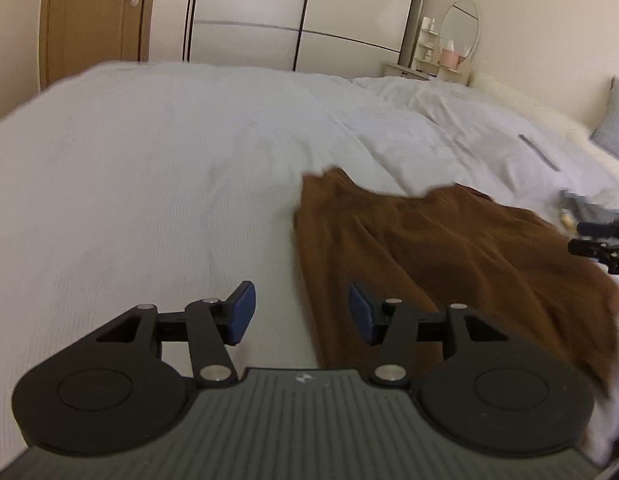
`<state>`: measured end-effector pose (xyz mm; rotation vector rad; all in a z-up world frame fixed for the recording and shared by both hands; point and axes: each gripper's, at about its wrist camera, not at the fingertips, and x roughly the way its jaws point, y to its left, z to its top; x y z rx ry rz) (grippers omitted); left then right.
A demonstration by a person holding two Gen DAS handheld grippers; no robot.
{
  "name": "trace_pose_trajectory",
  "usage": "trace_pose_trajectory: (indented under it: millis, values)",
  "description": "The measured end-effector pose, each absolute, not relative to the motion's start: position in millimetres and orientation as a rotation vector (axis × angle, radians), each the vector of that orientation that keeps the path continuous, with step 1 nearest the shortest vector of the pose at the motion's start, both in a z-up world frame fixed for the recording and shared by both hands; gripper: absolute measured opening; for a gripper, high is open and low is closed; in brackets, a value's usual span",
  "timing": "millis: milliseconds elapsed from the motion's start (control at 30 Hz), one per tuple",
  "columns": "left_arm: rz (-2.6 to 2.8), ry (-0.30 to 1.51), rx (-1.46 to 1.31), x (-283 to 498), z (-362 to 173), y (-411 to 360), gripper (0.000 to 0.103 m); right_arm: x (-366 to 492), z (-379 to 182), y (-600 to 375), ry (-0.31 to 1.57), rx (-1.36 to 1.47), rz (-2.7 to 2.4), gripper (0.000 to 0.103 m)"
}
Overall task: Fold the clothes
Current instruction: 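Lay the garment on the bed and open both grippers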
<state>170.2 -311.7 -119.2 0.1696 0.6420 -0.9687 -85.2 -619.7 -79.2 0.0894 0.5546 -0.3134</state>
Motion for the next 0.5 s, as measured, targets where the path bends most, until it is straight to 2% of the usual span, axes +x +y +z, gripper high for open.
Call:
trace_pose_trajectory:
  millis: [167,333,500]
  values:
    - [-0.975,0.704,0.144,120.7,-117.5,-261.4,0.047,-140.7,-56.4,-534.5,0.527,0.120,-0.161,0.072]
    - [-1.023,0.659,0.193,74.1,-124.6,-230.0,0.047,-151.5,-73.6,-449.0,0.587,-0.117,-0.019,0.071]
    - [-1.034,0.499,0.486,33.5,-137.6,-246.0,0.047,-133.8,-92.1,-412.2,0.647,-0.364,-0.027,0.071]
